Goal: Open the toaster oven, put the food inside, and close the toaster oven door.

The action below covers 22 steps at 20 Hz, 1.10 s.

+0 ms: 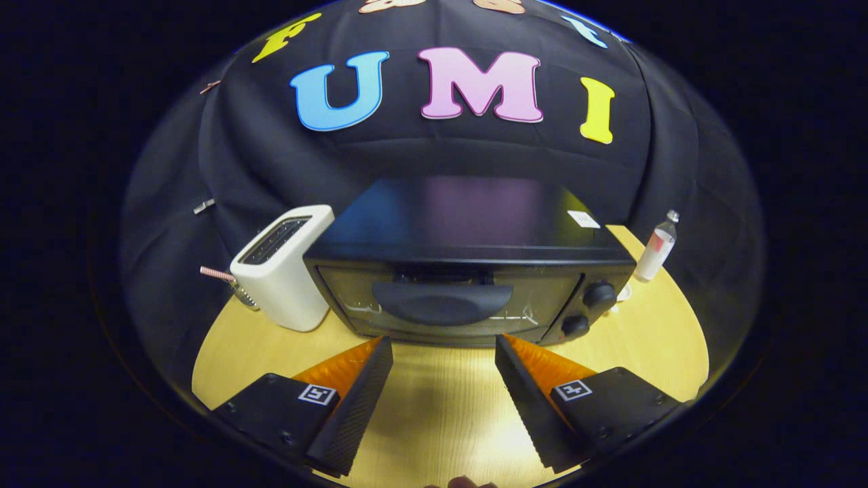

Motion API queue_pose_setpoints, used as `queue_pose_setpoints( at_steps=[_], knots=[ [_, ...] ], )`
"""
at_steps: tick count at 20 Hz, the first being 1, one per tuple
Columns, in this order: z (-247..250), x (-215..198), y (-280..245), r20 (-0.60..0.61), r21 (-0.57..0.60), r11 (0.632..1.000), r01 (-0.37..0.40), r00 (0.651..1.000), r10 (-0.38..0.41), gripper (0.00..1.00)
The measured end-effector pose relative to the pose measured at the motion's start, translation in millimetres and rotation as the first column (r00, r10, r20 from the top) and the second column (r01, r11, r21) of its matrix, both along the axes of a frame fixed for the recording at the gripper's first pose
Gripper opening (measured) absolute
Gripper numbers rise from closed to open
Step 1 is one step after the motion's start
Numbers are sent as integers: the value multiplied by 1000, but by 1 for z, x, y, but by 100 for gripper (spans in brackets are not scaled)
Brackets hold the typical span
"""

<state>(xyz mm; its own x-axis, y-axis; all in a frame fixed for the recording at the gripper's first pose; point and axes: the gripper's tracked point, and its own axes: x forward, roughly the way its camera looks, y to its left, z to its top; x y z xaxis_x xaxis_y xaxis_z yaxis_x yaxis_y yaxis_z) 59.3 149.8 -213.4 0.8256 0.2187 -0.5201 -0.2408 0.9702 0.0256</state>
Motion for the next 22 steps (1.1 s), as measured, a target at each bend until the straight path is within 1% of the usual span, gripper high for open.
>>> queue_pose_setpoints(
  at_steps=[3, 5, 8, 11, 15, 17, 20, 22],
  knots=[
    [32, 0, -5, 73, 51, 999, -6, 997, 2, 100],
    [52, -2, -17, 117, 62, 998, -3, 993, -5, 100],
    [85, -7, -40, 171, 101, 995, 29, 984, -46, 100],
    [126, -12, -65, 257, 129, 991, 44, 963, -76, 100],
    [169, -34, -107, 332, 159, 984, 82, 934, -131, 100],
    [176, -47, -128, 343, 164, 981, 106, 926, -157, 100],
    [178, -70, -148, 333, 142, 983, 119, 929, -161, 100],
    [180, -81, -161, 330, 139, 980, 140, 927, -180, 100]
  ],
)
